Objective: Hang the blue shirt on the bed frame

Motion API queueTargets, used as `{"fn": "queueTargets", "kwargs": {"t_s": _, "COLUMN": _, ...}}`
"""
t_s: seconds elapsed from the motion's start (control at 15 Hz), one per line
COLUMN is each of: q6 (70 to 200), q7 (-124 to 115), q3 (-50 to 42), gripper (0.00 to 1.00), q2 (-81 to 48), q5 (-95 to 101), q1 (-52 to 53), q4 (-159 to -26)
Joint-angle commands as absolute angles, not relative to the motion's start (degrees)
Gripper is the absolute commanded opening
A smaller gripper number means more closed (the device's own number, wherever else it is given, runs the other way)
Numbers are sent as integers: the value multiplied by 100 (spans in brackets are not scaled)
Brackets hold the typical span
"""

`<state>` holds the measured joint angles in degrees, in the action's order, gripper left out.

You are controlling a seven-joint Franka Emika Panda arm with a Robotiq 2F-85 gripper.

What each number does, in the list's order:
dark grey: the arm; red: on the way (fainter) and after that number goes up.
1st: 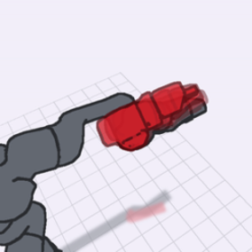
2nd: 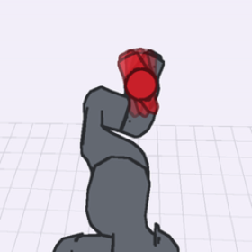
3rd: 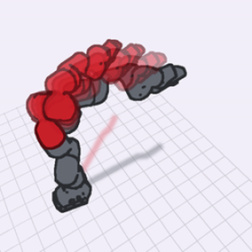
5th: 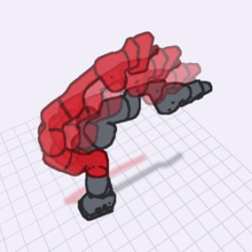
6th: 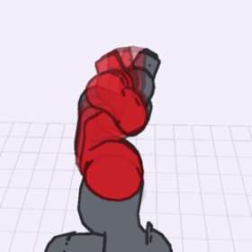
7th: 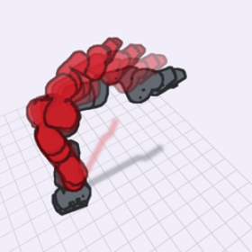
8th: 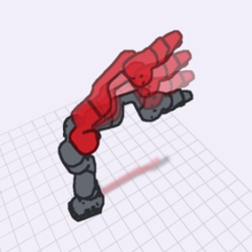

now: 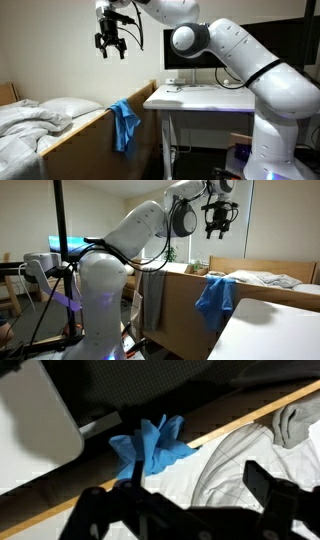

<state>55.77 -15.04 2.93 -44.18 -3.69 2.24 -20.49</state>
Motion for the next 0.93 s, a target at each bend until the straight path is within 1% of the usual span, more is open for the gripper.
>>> {"fn": "queueTargets", "kwargs": {"t_s": 0.0, "q6": 5656, "q7": -1415, "q3": 31, "gripper": 100, "q2": -4254, "q5": -158, "q1": 219, "q4": -2110}}
{"fn": "queueTargets", "kwargs": {"t_s": 0.33, "q6": 6111, "q7": -1585, "q3": -126, "gripper": 100, "q2": -4181, "q5": -45, "q1": 326, "q4": -2032}}
{"fn": "queueTargets", "kwargs": {"t_s": 0.6, "q6": 6112, "q7": -1688, "q3": -91, "gripper": 100, "q2": -4059, "q5": -127, "q1": 391, "q4": -2093}}
{"fn": "queueTargets", "kwargs": {"t_s": 0.73, "q6": 5949, "q7": -1800, "q3": 170, "gripper": 100, "q2": -3982, "q5": -549, "q1": 240, "q4": -2150}}
{"fn": "queueTargets", "kwargs": {"t_s": 0.8, "q6": 6126, "q7": -1603, "q3": -20, "gripper": 100, "q2": -4087, "q5": -250, "q1": 351, "q4": -2126}}
{"fn": "queueTargets", "kwargs": {"t_s": 0.87, "q6": 6093, "q7": -1639, "q3": 40, "gripper": 100, "q2": -4069, "q5": -339, "q1": 336, "q4": -2130}}
